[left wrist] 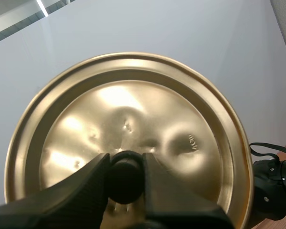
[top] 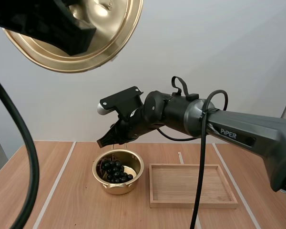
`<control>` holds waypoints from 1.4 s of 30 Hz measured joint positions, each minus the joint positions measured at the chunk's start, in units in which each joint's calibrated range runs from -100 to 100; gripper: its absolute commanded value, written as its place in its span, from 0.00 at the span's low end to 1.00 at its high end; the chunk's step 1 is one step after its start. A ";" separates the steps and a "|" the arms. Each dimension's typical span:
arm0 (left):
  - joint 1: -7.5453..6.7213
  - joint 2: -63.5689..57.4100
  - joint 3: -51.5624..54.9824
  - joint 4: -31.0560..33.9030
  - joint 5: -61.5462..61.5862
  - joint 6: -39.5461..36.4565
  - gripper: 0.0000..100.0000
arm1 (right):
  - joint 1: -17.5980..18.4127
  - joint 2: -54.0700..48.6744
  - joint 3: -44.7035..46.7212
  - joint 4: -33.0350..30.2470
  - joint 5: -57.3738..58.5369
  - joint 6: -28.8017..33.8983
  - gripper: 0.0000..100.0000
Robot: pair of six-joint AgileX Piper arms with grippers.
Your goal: Open the lid, put the grape in the pot, and close it
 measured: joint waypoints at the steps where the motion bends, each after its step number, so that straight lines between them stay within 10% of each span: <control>1: 0.00 0.00 0.00 0.00 0.00 0.00 0.00 | 0.00 0.00 0.00 0.00 0.72 0.10 0.00; 11: 0.00 0.00 0.00 2.39 -0.36 -1.65 0.00 | -0.61 -5.57 0.00 -0.22 16.73 0.31 0.00; 42: 0.00 28.31 10.29 5.39 -4.61 -1.99 0.00 | -15.29 -71.27 12.38 -10.35 54.75 8.06 0.00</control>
